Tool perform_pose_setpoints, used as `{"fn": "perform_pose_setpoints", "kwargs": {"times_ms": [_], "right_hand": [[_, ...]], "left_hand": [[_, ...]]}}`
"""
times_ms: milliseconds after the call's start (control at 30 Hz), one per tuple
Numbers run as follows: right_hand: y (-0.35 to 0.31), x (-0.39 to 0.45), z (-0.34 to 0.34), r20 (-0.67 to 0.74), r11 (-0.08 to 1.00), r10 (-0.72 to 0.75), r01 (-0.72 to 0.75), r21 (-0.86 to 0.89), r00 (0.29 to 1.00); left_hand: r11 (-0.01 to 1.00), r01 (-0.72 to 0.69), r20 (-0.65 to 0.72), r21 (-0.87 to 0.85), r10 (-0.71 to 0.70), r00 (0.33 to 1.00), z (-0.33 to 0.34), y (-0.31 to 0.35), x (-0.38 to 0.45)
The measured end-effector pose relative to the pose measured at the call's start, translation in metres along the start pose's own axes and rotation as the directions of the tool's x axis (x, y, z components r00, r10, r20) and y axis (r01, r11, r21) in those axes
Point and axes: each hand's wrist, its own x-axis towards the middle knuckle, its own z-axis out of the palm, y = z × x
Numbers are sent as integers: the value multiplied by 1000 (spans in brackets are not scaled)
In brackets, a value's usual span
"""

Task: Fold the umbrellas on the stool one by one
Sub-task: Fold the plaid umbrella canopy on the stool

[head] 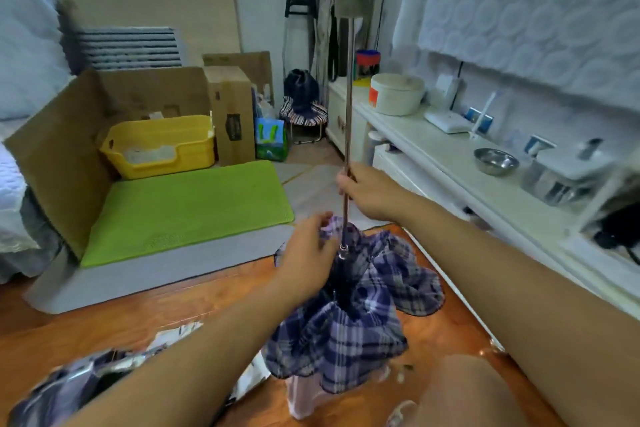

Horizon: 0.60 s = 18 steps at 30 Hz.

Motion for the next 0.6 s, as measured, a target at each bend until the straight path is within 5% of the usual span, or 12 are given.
{"fn": "perform_pose_setpoints", "kwargs": {"times_ms": [67, 167, 300, 433, 533, 600], "right_hand": [[6, -4, 17, 5, 1000, -7, 7, -8, 1000], [13, -3, 36, -16, 995, -52, 54, 81, 998], [48, -4, 56, -39, 960, -9, 20, 280, 999], [124, -38, 89, -203, 992, 119, -109, 58, 972], [168, -54, 99, -36, 933, 282, -265, 242, 959], [180, -50, 102, 139, 933, 291, -313, 178, 947]], "left_hand": [[989, 139, 111, -42, -134, 985, 10, -17, 9], [992, 86, 196, -89, -67, 978, 20, -38, 28], [995, 49, 76, -87, -42, 996, 32, -56, 53], [978, 90, 48, -187, -82, 995, 35, -70, 62], [968, 93, 55, -235, -83, 995, 35, -81, 63], [975, 82, 52, -207, -73, 996, 35, -82, 65]]}}
